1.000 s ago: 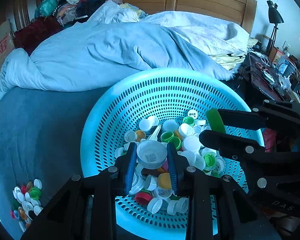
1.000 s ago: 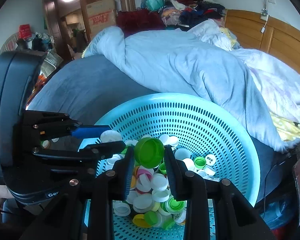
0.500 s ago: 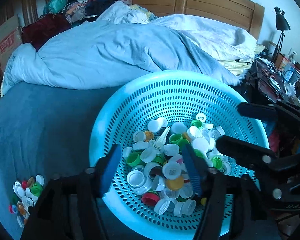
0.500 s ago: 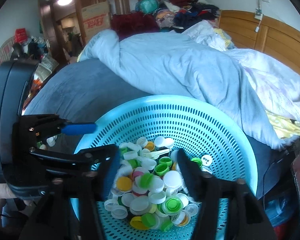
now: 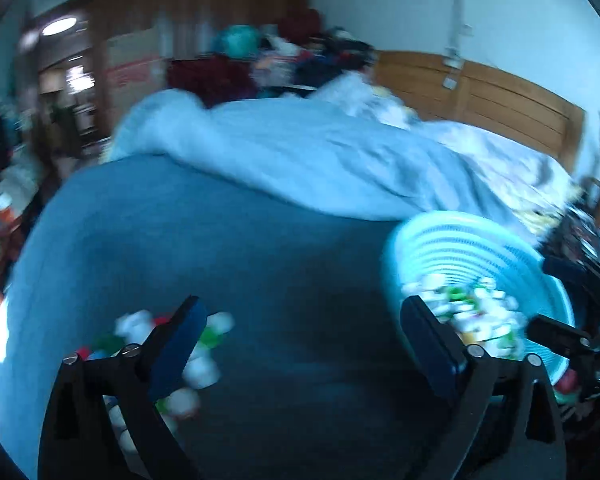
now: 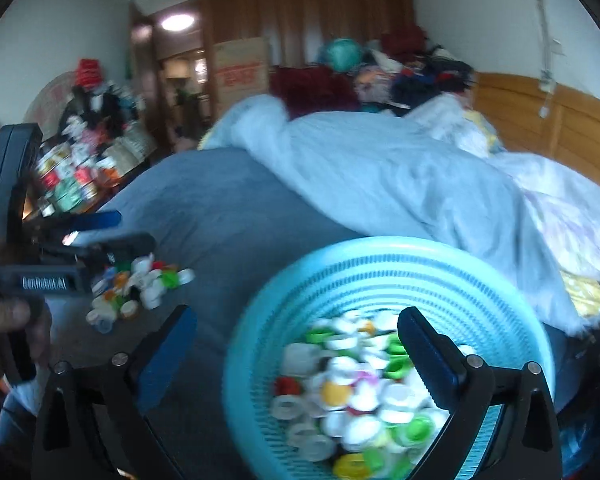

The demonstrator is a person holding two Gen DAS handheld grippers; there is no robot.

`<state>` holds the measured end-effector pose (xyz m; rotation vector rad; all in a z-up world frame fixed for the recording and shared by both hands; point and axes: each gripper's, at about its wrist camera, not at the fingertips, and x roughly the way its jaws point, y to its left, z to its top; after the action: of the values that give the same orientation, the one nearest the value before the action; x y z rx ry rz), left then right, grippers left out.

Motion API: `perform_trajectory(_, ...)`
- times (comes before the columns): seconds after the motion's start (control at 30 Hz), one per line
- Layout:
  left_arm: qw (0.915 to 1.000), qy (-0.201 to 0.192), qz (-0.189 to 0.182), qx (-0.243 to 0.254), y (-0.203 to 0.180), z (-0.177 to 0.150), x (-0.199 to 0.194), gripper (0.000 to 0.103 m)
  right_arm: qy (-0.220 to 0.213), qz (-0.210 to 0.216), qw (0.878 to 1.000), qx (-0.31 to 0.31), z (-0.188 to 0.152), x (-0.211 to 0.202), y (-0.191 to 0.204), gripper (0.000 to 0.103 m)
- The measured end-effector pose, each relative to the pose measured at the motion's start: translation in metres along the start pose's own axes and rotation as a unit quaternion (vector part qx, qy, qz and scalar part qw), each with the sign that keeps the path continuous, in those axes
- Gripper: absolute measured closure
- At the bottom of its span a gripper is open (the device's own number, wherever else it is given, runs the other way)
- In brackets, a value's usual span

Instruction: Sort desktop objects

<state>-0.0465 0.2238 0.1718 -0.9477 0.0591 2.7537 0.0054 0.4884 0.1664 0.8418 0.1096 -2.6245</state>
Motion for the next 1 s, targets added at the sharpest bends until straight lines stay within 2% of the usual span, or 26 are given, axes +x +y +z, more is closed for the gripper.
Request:
perform_trajectory(0.07, 0.998, 0.009, 0.042, -0.046, 0.048, -0.028, -0.011, 0.006, 0.018, 0.032, 0.999, -0.027, -0.008, 0.014, 0.034, 0.0)
perform_trajectory(0.13, 0.9925, 0.021, 0.081, -0.089, 0.087, -0.058, -0.018, 0.005, 0.041, 0.074, 0.995, -0.056, -0.019, 0.032, 0.072, 0.0)
perform_trajectory(0.2, 0.982, 0.046, 0.124, -0.134, 0.13, -0.095, -0.02, 0.005, 0.06, 0.106, 0.989, -0.086, -0.03, 0.053, 0.107, 0.0)
perform_trajectory(0.27, 0.971, 0.064, 0.15, -0.175, 0.161, -0.125, -0.019, 0.005, 0.083, 0.127, 0.983, -0.107, -0.042, 0.08, 0.131, 0.0)
perform_trajectory(0.37, 0.9588, 0.079, 0.179, -0.205, 0.19, -0.158, -0.015, 0.005, 0.11, 0.152, 0.976, -0.108, -0.056, 0.123, 0.158, 0.0)
perform_trajectory(0.43, 0.9542, 0.084, 0.193, -0.213, 0.201, -0.171, -0.01, 0.005, 0.122, 0.15, 0.977, -0.093, -0.06, 0.151, 0.168, 0.0)
perform_trajectory(0.6, 0.9513, 0.076, 0.208, -0.214, 0.209, -0.19, 0.002, 0.005, 0.123, 0.125, 0.983, -0.062, -0.058, 0.195, 0.186, 0.0)
perform_trajectory(0.73, 0.9491, 0.109, 0.208, -0.21, 0.208, -0.199, 0.015, 0.005, 0.148, 0.079, 0.984, -0.065, -0.065, 0.223, 0.197, 0.0)
perform_trajectory(0.87, 0.9485, 0.12, 0.206, -0.208, 0.207, -0.199, 0.017, 0.002, 0.145, 0.052, 0.985, -0.072, -0.069, 0.228, 0.204, 0.0)
perform_trajectory(1.0, 0.9451, 0.14, 0.225, -0.191, 0.203, -0.197, 0.026, 0.001, 0.143, 0.055, 0.986, -0.069, -0.07, 0.229, 0.202, 0.0)
